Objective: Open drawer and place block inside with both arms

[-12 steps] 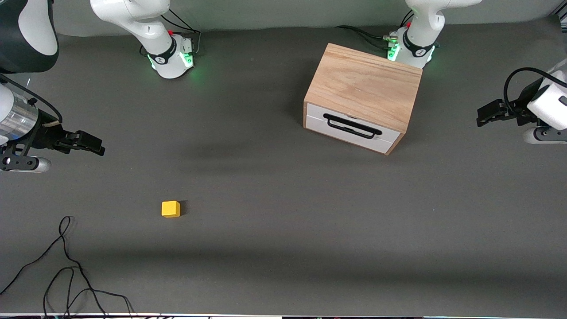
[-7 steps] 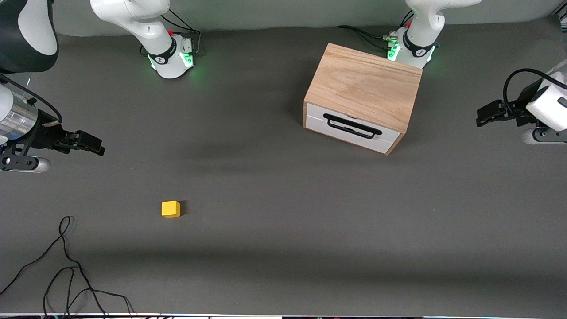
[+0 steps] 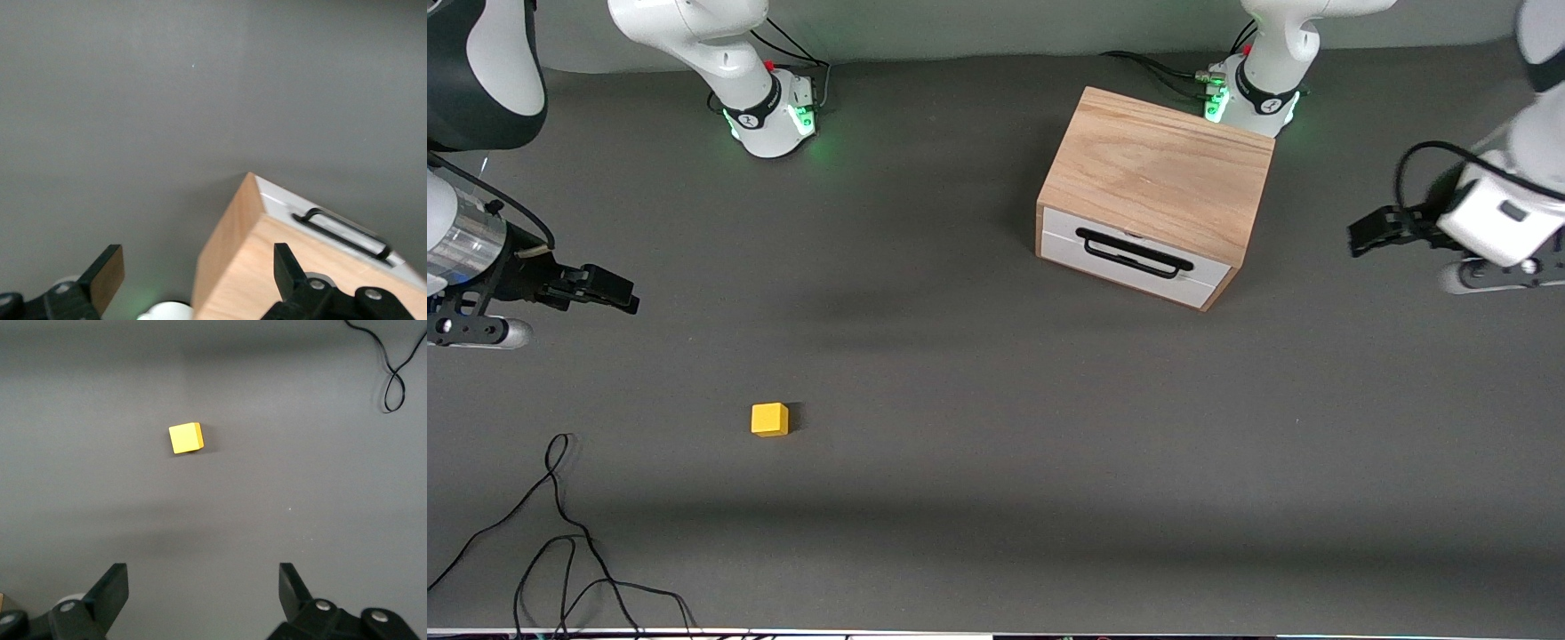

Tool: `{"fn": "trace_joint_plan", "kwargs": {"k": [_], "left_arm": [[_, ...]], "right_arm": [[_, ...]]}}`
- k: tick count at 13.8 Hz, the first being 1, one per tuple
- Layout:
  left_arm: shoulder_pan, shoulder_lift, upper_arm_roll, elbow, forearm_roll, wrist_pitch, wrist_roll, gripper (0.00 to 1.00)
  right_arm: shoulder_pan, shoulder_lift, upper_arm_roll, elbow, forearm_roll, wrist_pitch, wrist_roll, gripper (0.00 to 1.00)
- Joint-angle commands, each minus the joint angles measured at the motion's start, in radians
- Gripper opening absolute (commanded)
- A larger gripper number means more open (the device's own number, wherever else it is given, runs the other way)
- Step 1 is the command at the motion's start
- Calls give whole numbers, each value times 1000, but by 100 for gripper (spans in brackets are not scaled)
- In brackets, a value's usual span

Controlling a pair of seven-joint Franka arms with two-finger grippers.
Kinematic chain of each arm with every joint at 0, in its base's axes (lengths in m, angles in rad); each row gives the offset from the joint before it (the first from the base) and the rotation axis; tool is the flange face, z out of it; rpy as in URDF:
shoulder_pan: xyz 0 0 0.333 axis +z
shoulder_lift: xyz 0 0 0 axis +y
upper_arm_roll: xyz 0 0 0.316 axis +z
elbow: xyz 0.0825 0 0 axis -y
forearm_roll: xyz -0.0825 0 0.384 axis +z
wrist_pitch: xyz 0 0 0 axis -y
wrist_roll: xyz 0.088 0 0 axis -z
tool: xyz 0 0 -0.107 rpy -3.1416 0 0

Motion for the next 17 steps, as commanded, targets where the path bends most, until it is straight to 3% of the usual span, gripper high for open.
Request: {"fn": "trace_joint_plan", "kwargs": {"k": [1, 6, 9, 13, 17], "left_arm": [[-98, 0, 8, 2, -18, -25, -282, 100], [-279, 40, -52, 14, -24, -9, -939, 100], [-329, 100, -109, 34, -17, 16, -1260, 100], [-353, 128, -133, 26, -18, 42, -1526, 100], [-351, 172, -132, 20, -24, 42, -1532, 100]], "right_arm": [[6, 29, -3, 15, 13, 10, -8, 100], [8, 83, 0, 22, 14, 80, -8, 100], [8, 115, 0, 22, 14, 117, -18, 100], [20, 175, 2, 22, 14, 202, -18, 100], [43, 235, 2, 21, 13, 291, -8, 100]]}}
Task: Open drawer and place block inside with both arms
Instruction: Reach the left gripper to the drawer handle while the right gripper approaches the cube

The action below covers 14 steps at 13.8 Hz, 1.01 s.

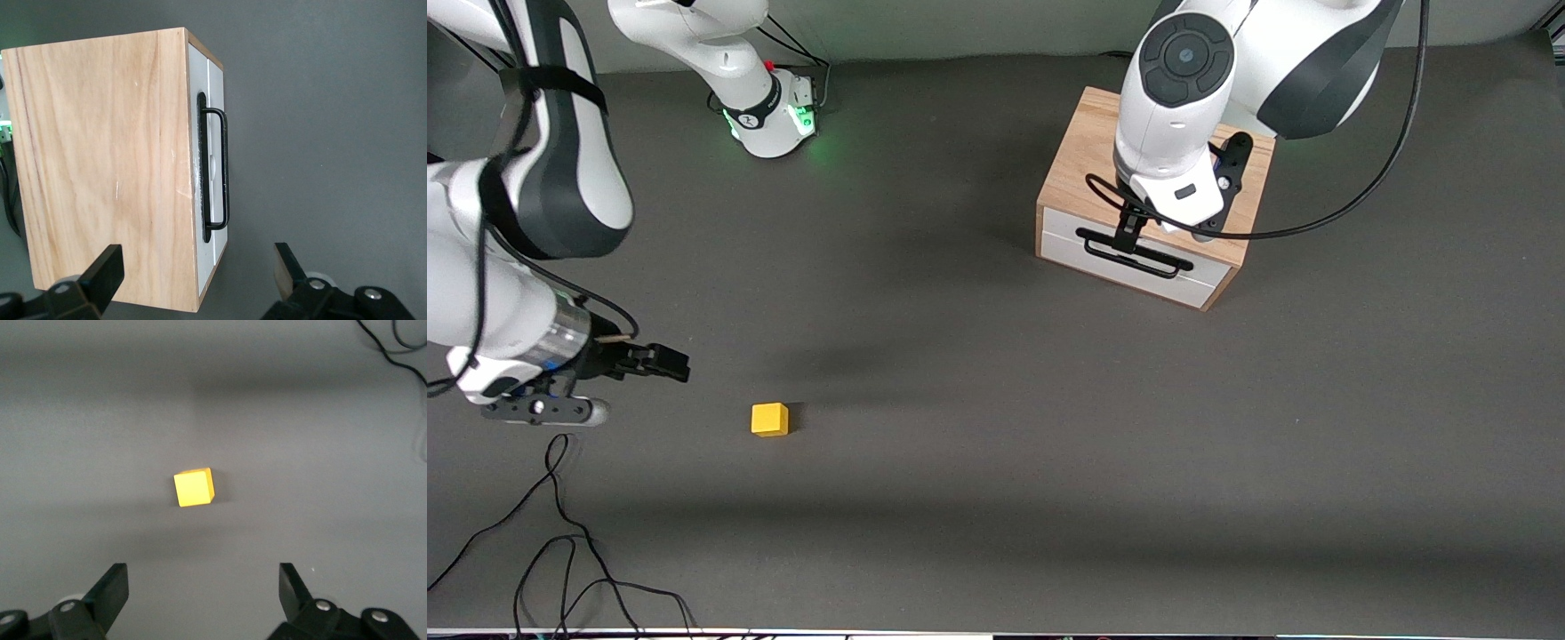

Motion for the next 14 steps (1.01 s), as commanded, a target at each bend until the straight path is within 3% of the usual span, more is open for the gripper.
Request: {"fn": "trace_joint_plan", "kwargs": {"k": [1, 9, 14], "left_arm": [[0, 58, 11, 20, -7, 7, -30, 100], [43, 248, 17, -54, 4, 169, -39, 100], [37, 257, 17, -150, 12, 270, -62, 100]], "right_arm": [[16, 44, -8, 20, 13, 41, -8, 100], [23, 135, -8, 11, 14, 123, -3, 100], [46, 191, -8, 8, 14, 175, -3, 100]]}}
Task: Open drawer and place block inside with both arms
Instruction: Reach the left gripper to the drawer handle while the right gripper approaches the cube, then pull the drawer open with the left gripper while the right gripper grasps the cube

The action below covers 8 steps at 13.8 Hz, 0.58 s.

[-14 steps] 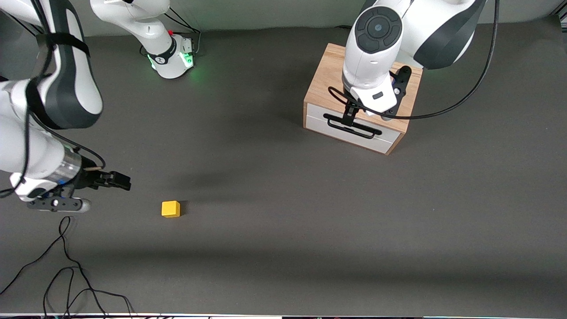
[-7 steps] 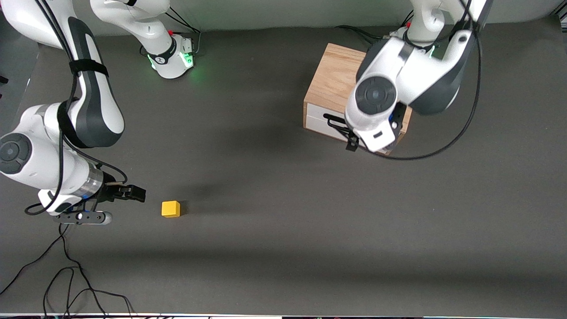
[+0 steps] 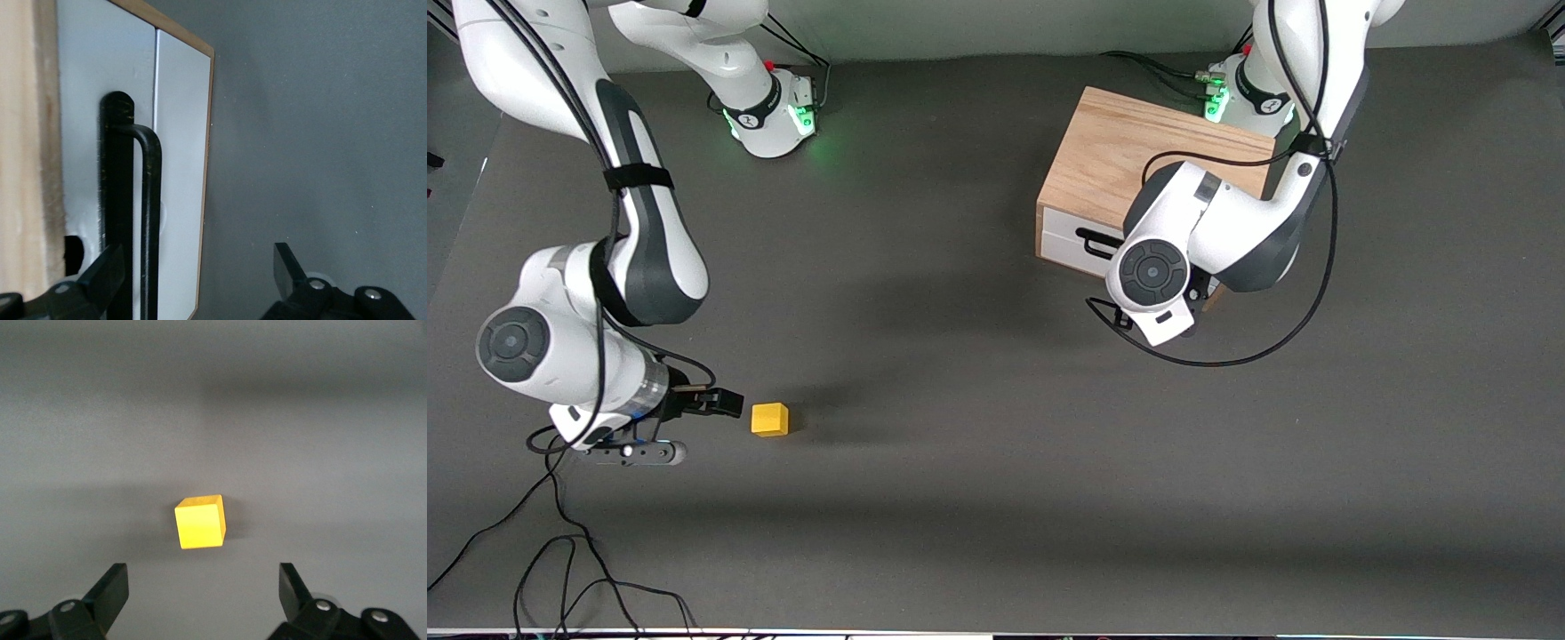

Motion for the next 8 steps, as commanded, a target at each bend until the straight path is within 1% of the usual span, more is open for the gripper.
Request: {"fn": "trace_joint_plan", "kwargs": {"k": [1, 5, 8], "left_arm": [[-11, -22, 1, -63, 11, 57, -32, 100], [-14, 21, 1, -65, 15, 79, -32, 100], [-14, 30, 1, -59, 24, 88, -29, 100]], "right_arm": [[23, 21, -9, 11, 14, 21, 12, 100], [33, 36, -9, 9, 13, 36, 32, 100], [37, 55, -10, 5, 13, 56, 32, 100]]}}
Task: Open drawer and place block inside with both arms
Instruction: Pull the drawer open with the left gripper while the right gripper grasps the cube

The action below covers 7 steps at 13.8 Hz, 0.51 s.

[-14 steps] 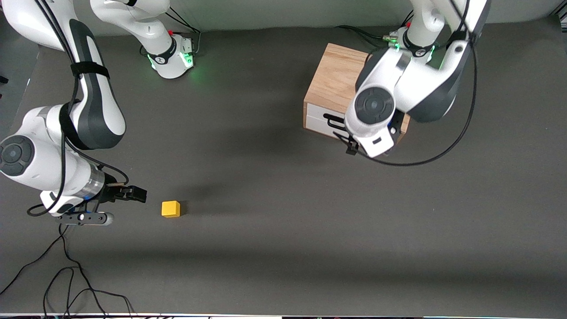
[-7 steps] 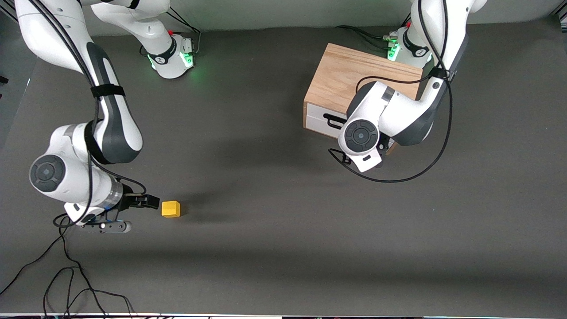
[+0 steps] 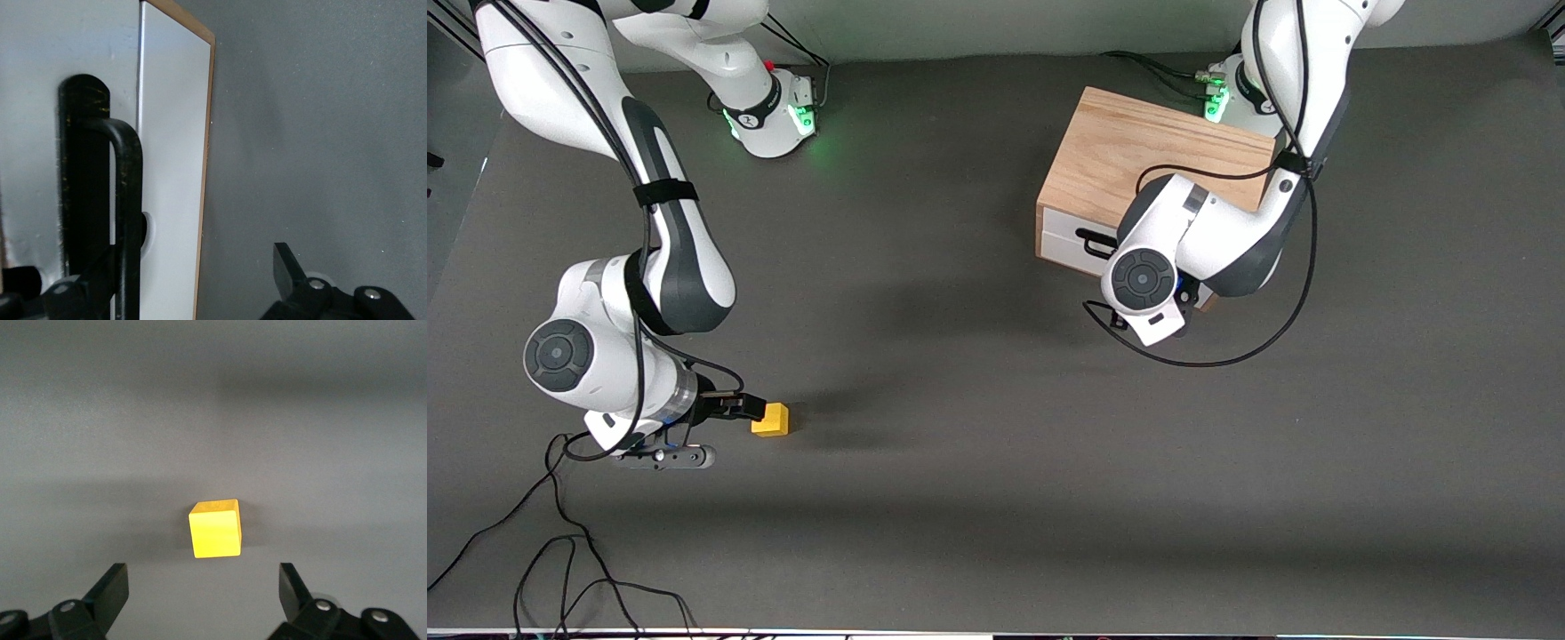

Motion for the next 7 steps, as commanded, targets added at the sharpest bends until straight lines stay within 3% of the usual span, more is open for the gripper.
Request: {"fn": "trace_joint_plan", "kwargs": {"k": [1, 5, 7], "left_arm": [[-6, 5, 3, -1, 21, 31, -15, 100], [-4, 5, 3, 16, 27, 86, -6, 100], [-5, 32, 3, 57, 36, 91, -6, 100]], "right_arm": [[12, 27, -9, -3, 13, 44, 17, 100], [14, 41, -9, -56, 13, 136, 19, 100], [15, 50, -9, -130, 13, 249, 17, 100]]}}
